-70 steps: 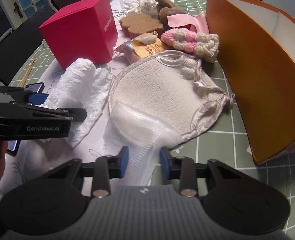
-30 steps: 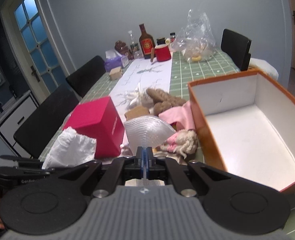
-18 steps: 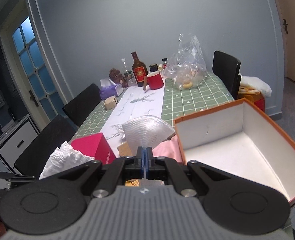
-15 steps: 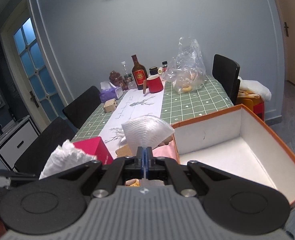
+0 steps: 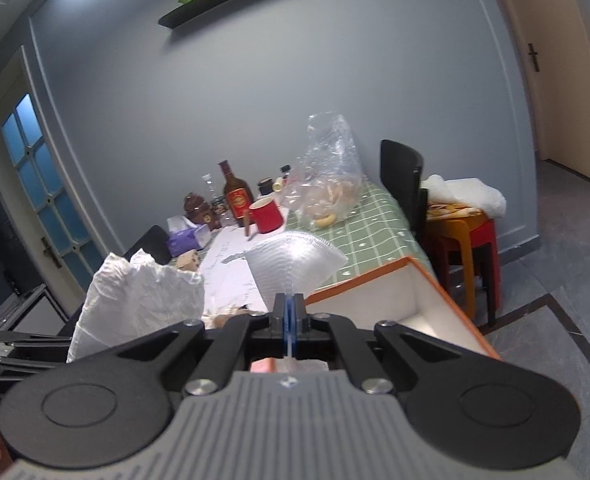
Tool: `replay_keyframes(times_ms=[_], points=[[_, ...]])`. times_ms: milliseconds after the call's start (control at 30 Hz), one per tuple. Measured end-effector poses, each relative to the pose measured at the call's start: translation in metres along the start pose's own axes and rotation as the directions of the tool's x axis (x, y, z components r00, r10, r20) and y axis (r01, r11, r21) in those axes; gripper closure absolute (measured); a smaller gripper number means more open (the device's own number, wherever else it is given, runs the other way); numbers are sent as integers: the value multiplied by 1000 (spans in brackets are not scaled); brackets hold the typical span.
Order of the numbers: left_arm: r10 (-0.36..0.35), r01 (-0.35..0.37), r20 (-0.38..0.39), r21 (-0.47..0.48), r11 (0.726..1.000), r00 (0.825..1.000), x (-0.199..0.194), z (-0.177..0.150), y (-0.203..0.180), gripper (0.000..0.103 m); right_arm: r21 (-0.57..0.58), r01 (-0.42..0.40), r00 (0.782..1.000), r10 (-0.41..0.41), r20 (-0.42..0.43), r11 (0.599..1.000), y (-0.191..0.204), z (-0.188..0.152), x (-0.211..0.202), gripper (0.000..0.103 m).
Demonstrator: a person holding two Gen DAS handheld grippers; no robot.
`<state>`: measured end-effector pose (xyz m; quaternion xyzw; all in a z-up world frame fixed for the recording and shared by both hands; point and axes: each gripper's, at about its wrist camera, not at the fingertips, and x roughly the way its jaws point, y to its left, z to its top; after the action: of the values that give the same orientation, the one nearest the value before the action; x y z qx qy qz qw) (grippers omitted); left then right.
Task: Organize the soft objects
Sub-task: 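Carry the tissue and plastic sheet into the orange box and release both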
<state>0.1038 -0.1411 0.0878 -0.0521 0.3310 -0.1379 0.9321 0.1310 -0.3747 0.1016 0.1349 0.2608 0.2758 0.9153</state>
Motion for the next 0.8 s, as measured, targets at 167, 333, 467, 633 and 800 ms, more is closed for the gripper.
replay_keyframes(times_ms=[167, 333, 467, 633, 800], points=[[-50, 50, -7, -27, 998, 999, 31, 7, -14, 81, -2, 66, 998, -66, -14, 998, -25, 1, -2, 103], [-115, 111, -21, -149, 983, 993, 67, 9, -9, 80, 4, 104, 992, -104, -65, 995, -49, -5, 6, 103], [-137, 111, -73, -279, 954, 988, 102, 3, 4, 80, -8, 128, 982, -128, -142, 992, -61, -14, 22, 103], [-124, 64, -161, -335, 940, 979, 137, -19, 11, 80, -52, 142, 949, -151, -278, 989, -70, -30, 49, 103], [-114, 37, -209, -340, 940, 971, 155, -33, 5, 80, -121, 157, 903, -192, -383, 980, -75, -47, 71, 103]])
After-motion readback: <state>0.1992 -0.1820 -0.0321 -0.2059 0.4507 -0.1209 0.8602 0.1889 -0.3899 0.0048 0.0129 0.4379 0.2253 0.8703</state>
